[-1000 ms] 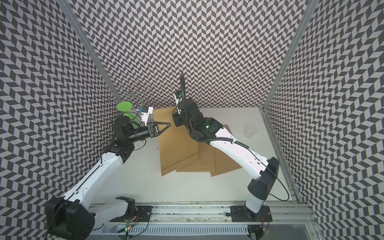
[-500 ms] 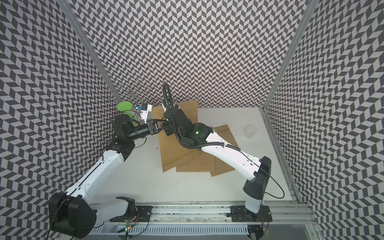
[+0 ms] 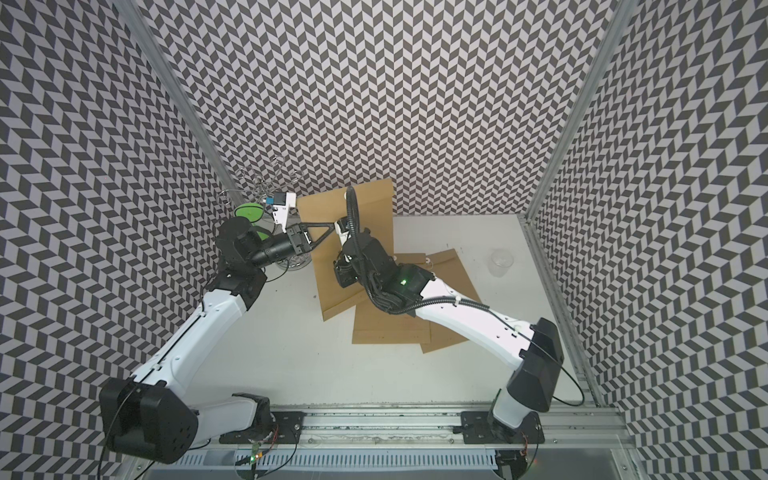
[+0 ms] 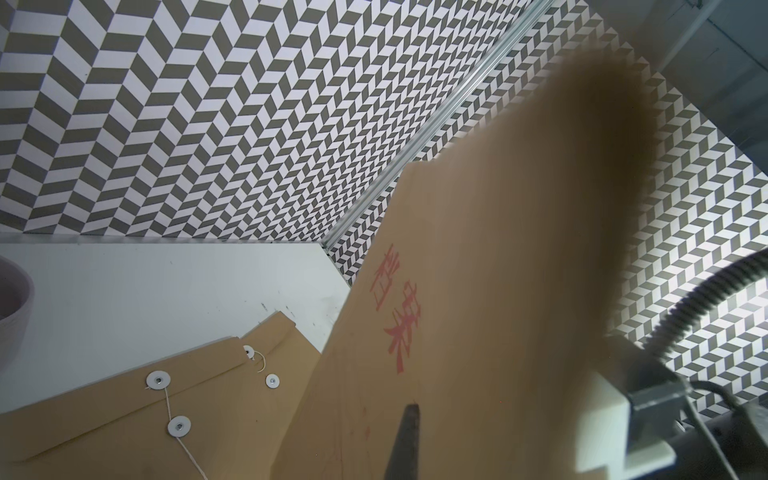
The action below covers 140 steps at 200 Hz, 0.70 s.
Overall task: Close the mouth of the file bag
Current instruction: Close the file bag.
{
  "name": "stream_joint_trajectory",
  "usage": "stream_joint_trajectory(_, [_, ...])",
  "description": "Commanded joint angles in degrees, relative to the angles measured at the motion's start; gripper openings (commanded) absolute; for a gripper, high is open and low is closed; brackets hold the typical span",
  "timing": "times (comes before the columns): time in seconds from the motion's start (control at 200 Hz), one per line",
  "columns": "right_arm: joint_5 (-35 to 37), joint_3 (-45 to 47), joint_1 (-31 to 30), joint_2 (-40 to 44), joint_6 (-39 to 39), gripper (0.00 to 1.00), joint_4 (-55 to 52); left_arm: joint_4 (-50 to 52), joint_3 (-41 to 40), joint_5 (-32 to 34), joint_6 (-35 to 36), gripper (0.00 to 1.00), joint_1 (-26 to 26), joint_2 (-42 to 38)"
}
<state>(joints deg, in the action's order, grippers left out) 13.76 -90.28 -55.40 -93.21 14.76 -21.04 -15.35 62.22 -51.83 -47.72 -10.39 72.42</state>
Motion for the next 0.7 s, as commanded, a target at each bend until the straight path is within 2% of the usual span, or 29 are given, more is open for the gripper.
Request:
stream_joint_trajectory(0.0, [-4.40, 2.55, 3.11, 1.83, 1.77, 0.00, 4.64, -3.05, 3.02, -1.48, -0.43, 0.00, 0.24, -0.88])
stream_joint_trajectory(0.21, [-6.20, 4.50, 9.97, 1.78, 0.20, 0.00, 7.22, -7.65, 0.69, -5.83, -5.06, 0.00, 1.24, -2.14])
stream_joint_trajectory(0.315, [-5.93, 7.61, 13.04, 3.44, -0.12, 0.00, 9.62, -6.57, 0.45, -6.82, -4.89, 0.00, 2.40, -3.15])
stream_joint_trajectory(0.401, [-6.58, 12.54, 15.54, 5.69, -0.37, 0.13, 12.94, -5.53, 0.46, -7.50, -4.56, 0.00, 3.72, -3.86])
stream_joint_trajectory(0.451, [-7.84, 15.16, 17.02, 6.71, -0.39, 0.24, 14.34, -5.54, 0.58, -7.90, -4.73, 0.00, 4.37, -3.93])
stream_joint_trajectory(0.521, [-9.91, 18.02, 18.80, 7.23, -0.10, 0.36, 14.87, -8.72, 0.15, -8.66, -6.94, 0.00, 4.93, -3.60])
stream_joint_trajectory(0.606, [-12.31, 21.65, 20.75, 8.06, 0.38, 0.44, 15.88, -11.09, 0.45, -9.17, -8.75, 0.00, 5.48, -3.08])
stream_joint_trajectory(0.696, [-17.01, 25.45, 23.10, 10.50, 0.44, 0.48, 17.68, -4.34, 3.46, -8.78, -3.45, 0.00, 6.01, -2.78])
